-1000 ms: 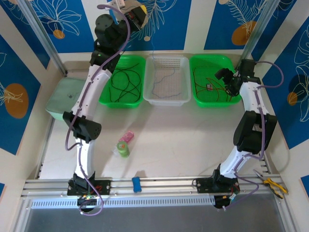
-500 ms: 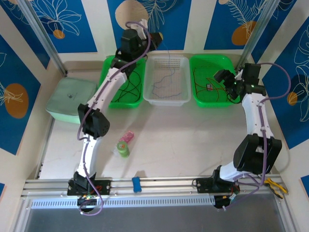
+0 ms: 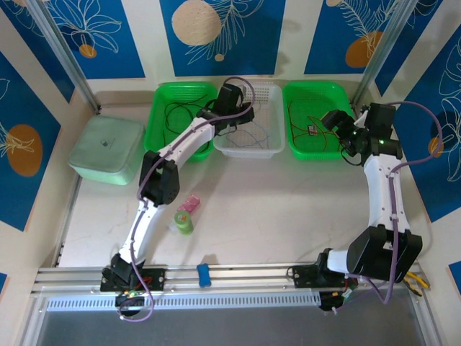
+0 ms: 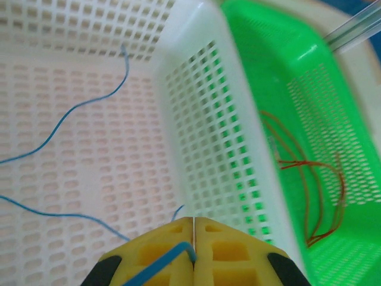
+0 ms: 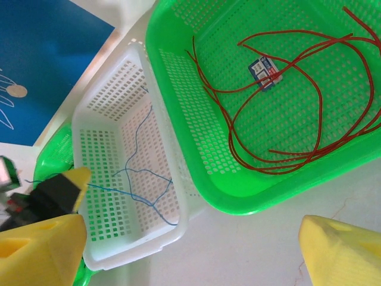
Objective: Untangle the cables
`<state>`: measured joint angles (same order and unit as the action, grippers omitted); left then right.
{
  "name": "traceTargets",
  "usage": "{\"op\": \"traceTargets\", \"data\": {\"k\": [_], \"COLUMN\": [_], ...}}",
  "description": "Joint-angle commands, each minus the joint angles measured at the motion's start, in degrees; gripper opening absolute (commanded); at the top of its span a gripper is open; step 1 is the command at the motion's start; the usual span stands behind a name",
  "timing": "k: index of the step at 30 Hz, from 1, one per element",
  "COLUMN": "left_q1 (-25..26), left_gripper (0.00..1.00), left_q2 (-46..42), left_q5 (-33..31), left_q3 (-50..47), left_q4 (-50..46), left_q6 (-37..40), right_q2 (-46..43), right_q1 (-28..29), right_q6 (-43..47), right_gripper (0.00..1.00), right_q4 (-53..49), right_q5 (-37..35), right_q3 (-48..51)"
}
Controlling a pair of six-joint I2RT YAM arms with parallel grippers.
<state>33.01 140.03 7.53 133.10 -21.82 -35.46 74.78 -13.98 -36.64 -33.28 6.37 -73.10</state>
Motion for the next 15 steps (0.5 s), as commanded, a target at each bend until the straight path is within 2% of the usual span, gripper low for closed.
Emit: {"op": "traceTargets", "data": {"k": [1, 15], "left_q1": [-0.11, -0.29], "left_gripper": [0.0, 0.0], "left_q2": [2.3, 7.86], "left_q5": [-3.11, -7.04], "left_q3": [0.84, 5.56], "left_q4": [-4.46, -10.34], "left_q6": [0.95, 0.94], "right_q2": [-1.77, -2.36], "right_q1": [-0.26, -0.7], "right_q6": [0.42, 1.22], "right_gripper": [0.92, 0.92], "right_q4": [-1.68, -2.58], "right_q5": [1.61, 1.09], "right_q3": [0.81, 0.24]}}
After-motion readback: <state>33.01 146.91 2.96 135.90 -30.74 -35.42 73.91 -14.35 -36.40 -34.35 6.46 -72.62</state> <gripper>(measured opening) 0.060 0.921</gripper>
